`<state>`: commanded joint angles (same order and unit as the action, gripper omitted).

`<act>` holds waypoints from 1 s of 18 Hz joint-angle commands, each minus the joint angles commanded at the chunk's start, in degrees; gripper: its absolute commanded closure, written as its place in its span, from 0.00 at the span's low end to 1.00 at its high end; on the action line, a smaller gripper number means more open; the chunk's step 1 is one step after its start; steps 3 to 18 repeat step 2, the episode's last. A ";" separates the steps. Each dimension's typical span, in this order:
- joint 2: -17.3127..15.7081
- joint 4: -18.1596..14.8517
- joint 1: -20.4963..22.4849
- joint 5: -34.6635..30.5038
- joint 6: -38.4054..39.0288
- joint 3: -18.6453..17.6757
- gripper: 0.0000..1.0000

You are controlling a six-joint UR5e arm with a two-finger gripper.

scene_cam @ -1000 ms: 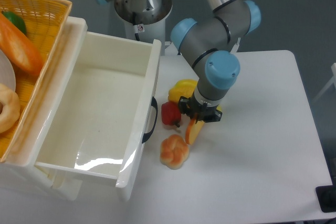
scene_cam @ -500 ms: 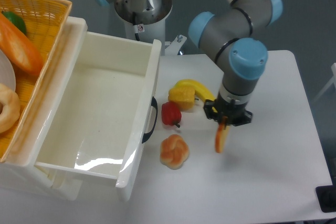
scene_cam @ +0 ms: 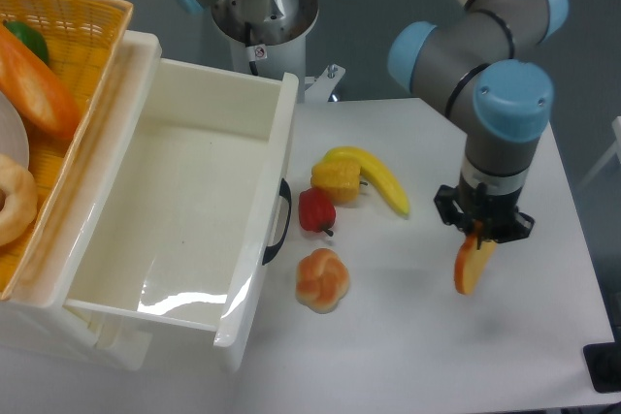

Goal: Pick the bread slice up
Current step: 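Lift the held bread slice up and away from the other foods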

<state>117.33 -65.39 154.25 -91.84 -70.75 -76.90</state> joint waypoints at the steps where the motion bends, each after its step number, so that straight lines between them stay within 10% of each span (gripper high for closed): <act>1: -0.09 0.09 0.00 0.00 -0.09 -0.26 1.00; 18: -0.26 0.09 0.00 0.00 -0.09 -0.35 1.00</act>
